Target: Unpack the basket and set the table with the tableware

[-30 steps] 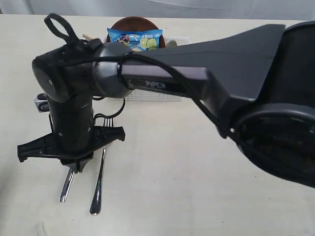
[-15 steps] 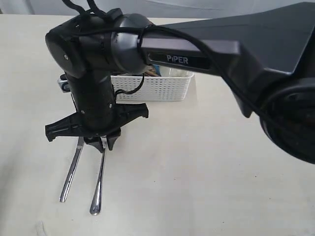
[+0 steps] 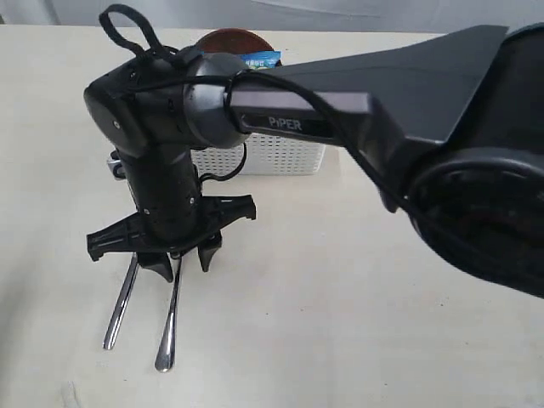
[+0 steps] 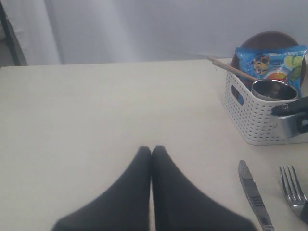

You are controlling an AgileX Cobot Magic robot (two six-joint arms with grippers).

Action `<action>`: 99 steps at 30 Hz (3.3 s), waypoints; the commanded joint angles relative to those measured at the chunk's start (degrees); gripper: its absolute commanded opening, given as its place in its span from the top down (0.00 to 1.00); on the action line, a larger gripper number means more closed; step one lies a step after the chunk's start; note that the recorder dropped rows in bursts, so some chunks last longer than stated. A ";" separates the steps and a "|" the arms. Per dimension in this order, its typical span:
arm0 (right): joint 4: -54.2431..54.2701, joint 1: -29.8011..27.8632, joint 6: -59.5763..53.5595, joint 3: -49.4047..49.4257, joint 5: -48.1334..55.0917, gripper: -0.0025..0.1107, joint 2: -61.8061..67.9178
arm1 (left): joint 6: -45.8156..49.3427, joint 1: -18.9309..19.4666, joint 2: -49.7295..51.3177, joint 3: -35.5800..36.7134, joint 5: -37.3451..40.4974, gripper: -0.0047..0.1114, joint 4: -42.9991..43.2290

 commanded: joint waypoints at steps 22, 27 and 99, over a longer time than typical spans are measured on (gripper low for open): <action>1.70 0.01 -2.86 0.35 -3.58 0.98 1.65 | 0.03 -0.39 -0.21 0.11 -0.32 0.96 0.23; 1.70 0.01 -1.13 -0.11 -3.58 0.98 1.53 | 0.03 -0.39 -0.21 0.11 -0.32 0.96 0.23; 4.58 -3.90 3.80 -2.80 -7.04 0.53 -1.69 | 0.03 -0.39 -0.21 0.11 -0.32 0.96 -0.20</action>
